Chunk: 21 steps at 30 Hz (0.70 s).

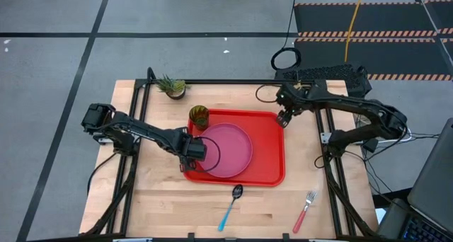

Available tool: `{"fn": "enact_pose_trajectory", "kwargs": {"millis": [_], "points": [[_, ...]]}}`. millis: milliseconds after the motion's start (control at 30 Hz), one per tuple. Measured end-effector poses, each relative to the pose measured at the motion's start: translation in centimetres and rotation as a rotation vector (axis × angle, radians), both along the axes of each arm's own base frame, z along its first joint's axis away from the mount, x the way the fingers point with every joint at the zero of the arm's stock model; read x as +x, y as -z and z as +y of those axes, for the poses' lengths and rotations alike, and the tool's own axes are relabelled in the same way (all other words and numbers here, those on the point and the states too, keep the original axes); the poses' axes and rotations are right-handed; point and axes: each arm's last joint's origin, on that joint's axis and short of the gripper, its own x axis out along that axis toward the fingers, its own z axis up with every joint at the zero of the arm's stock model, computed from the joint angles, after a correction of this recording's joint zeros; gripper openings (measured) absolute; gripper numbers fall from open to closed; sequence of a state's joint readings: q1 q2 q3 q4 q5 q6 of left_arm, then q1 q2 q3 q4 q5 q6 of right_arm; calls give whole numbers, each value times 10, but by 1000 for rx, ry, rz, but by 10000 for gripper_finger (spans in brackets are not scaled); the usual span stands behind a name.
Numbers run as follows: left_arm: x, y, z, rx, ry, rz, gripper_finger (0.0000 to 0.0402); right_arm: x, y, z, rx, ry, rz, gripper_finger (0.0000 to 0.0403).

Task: Pick and place plate/cup/fork/spoon on tray
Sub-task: Adjust the orange tray

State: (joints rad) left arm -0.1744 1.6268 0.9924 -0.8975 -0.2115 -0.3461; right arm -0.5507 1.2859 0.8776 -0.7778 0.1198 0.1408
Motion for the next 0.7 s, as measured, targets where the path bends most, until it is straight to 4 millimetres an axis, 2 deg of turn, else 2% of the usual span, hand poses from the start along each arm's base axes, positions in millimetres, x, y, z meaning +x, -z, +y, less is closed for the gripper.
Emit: {"fn": "enact_pose_trajectory", "kwargs": {"millis": [67,233,433,700], "points": [[0,0,0,0,-3,-1,209,6,1,10,25,-25,-10,208],[-1,0,-1,1,-10,9,209,14,12,32,86,-54,95,208],[-5,0,0,17,-9,44,209,11,14,45,107,61,147,208],[-2,1,0,55,13,7,209,15,15,65,194,85,144,208]]}}
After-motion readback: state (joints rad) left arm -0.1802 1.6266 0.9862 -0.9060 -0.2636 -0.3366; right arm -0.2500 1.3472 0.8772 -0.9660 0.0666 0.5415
